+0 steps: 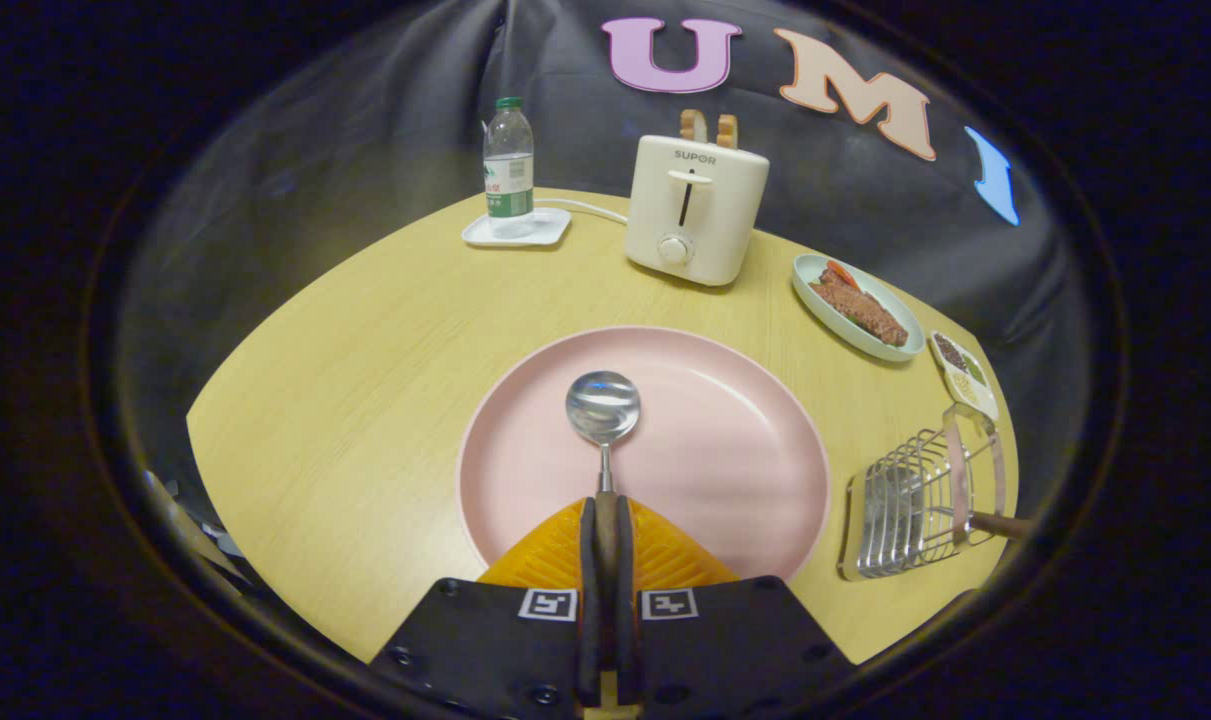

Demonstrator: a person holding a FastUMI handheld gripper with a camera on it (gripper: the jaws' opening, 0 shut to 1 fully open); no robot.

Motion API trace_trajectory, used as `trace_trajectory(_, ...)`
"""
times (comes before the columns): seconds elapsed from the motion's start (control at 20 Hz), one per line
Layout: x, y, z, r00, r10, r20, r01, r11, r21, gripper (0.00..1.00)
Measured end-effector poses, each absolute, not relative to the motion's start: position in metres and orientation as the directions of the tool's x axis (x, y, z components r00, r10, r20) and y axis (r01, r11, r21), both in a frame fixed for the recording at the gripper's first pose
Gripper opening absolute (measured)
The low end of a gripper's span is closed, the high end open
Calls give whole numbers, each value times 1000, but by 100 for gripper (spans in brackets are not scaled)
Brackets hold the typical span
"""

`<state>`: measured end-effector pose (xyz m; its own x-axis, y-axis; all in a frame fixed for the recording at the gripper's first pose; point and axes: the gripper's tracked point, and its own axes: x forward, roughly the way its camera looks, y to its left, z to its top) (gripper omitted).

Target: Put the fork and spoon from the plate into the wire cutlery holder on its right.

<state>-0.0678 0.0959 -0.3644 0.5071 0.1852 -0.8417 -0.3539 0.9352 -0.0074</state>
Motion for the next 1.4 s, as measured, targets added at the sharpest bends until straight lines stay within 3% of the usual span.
trace_trajectory(1.0, -49, -36, -279, 419, 147, -896, -482, 872, -82, 9)
trace_trajectory(1.4, -47, -97, -260, 365, 117, -924, -463, 884, -70, 9)
